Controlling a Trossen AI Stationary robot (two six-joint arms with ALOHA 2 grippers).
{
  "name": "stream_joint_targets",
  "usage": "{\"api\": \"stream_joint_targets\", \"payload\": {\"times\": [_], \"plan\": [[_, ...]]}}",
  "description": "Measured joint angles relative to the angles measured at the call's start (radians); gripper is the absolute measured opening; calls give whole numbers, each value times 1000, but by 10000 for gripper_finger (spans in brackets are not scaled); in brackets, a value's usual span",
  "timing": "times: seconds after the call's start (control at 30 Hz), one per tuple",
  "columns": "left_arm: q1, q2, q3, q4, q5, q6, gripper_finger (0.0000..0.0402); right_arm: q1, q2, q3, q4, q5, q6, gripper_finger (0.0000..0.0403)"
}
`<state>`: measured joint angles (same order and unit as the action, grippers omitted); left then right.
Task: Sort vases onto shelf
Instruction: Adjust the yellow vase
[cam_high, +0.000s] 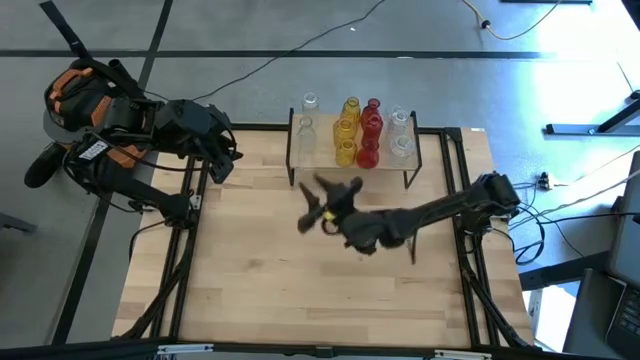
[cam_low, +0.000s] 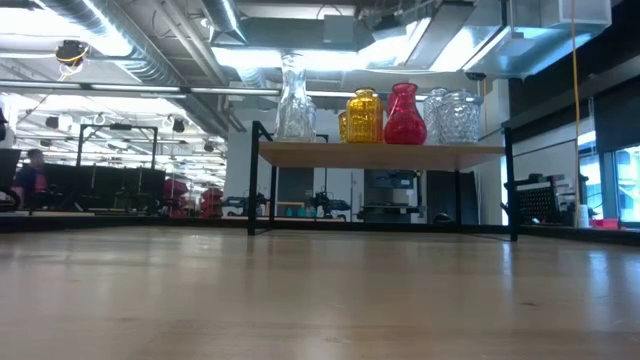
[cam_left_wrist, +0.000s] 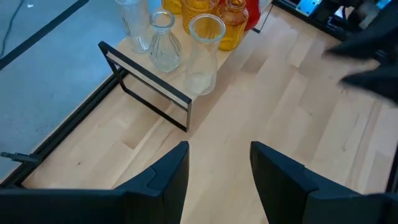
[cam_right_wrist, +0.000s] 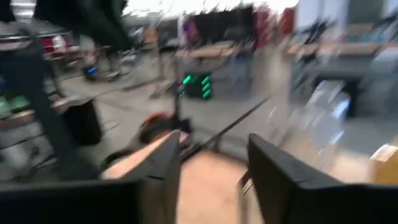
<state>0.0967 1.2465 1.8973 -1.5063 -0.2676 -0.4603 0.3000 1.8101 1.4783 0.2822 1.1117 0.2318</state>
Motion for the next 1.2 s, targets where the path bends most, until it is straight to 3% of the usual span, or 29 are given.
{"api": "stream_joint_targets", "payload": {"times": [0.13,0.2,0.4,0.8,1.13,1.2], "plan": [[0,0,0,0,0,0,163,-33,46,-27,-21,-83,94,34],[0,0,0,0,0,0,163,-65,71,-28,-24,-127,95,12],[-17,0,0,-1,-1,0,163,-153,112,-29,-100,-155,234,4],[-43,0,0,-3,-8,0,163,-260,119,-29,-132,-202,243,1],[-42,0,0,-3,-10,23,163,-240,105,-29,-194,-211,243,0],[-43,0,0,-4,-10,23,163,-203,77,-24,-278,-147,249,0]]}}
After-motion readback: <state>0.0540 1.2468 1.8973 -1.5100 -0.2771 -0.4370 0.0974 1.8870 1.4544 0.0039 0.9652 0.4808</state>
